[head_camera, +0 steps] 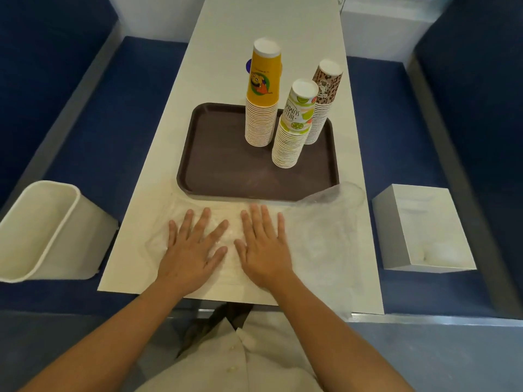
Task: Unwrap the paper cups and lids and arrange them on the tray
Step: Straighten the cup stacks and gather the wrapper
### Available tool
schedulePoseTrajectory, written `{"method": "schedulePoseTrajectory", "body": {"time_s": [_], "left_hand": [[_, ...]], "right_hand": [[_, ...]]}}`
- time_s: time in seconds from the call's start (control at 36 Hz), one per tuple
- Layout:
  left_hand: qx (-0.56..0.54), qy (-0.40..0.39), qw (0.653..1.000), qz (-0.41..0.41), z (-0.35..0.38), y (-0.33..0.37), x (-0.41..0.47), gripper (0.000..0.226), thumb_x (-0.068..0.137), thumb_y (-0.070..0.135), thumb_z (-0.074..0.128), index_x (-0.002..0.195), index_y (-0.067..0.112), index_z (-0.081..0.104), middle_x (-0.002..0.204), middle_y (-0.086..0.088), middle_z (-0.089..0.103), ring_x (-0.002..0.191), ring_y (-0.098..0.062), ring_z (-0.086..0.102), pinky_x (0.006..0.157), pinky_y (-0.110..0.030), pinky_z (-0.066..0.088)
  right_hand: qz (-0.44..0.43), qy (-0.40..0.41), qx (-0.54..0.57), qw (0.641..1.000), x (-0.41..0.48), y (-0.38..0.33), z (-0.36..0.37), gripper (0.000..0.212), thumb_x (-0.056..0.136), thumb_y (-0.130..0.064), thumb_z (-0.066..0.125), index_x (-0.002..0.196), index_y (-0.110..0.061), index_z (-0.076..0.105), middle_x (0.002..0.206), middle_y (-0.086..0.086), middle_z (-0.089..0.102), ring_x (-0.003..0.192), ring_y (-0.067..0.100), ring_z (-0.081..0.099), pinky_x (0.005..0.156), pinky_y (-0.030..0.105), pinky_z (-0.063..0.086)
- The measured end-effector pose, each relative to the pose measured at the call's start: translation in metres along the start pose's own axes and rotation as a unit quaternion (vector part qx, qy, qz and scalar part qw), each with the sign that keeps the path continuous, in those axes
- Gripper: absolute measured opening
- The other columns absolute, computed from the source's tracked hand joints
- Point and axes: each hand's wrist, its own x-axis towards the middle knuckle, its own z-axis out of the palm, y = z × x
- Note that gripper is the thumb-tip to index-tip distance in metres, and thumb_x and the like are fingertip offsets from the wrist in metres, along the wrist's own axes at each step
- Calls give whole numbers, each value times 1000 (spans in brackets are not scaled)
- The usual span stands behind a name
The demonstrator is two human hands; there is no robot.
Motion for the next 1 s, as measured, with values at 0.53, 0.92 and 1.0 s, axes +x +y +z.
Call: {"method": "schedulePoseTrajectory", "body": {"time_s": [0.53, 0.92, 1.0], "left_hand": [[-33, -54, 997, -42, -25, 8, 11, 65, 104, 55, 40, 161, 53, 10, 175, 4, -1, 161, -30, -6, 125, -61, -6], [-410, 218, 880, -99, -139, 34, 39, 60, 96, 44, 69, 148, 43, 39, 153, 11, 45, 137, -13, 49, 110, -41, 48], [-478, 226, 842, -104, -166, 34, 76, 71, 96, 30, 75, 153, 41, 34, 153, 9, 47, 134, -12, 52, 112, -40, 48]], "right_hand": [[152, -23, 23, 988, -35, 107, -23, 70, 108, -57, 12, 166, -20, 4, 173, 0, -7, 160, 22, -6, 127, 57, -4], [184, 221, 337, 897, 21, 89, -150, 77, 90, -44, 72, 154, -30, 31, 159, -5, 38, 144, 19, 42, 114, 49, 45], [203, 202, 390, 875, 51, 103, -173, 91, 87, -47, 77, 158, -31, 23, 165, -6, 30, 148, 21, 38, 116, 50, 43]]}}
